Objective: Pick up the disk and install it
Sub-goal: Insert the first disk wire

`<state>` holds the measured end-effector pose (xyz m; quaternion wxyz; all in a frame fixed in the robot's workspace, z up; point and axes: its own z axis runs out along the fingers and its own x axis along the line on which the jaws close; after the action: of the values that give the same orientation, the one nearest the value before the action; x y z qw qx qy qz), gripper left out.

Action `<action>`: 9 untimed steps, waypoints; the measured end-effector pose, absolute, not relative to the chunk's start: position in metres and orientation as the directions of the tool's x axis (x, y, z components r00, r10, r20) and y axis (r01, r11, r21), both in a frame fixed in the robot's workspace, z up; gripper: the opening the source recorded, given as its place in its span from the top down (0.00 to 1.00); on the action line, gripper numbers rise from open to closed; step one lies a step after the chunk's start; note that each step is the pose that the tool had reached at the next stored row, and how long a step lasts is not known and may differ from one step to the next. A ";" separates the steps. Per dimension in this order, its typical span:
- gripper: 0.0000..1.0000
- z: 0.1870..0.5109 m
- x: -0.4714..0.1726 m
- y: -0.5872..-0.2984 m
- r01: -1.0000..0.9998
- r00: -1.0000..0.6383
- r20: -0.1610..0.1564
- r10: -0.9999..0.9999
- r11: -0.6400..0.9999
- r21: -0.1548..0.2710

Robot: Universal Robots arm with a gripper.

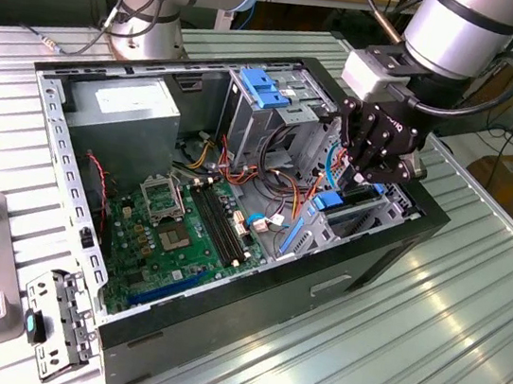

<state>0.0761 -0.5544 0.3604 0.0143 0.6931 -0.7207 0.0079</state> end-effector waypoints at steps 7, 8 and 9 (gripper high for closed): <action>0.89 0.360 0.100 -0.553 -1.000 -0.012 0.032 -0.999 0.013 0.009; 0.89 0.360 0.100 -0.553 -1.000 0.004 0.031 -0.999 -0.004 0.009; 0.89 0.361 0.100 -0.553 -1.000 0.015 0.031 -0.999 -0.015 0.009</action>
<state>0.0999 -0.5530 0.3605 0.0143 0.7123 -0.7017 0.0080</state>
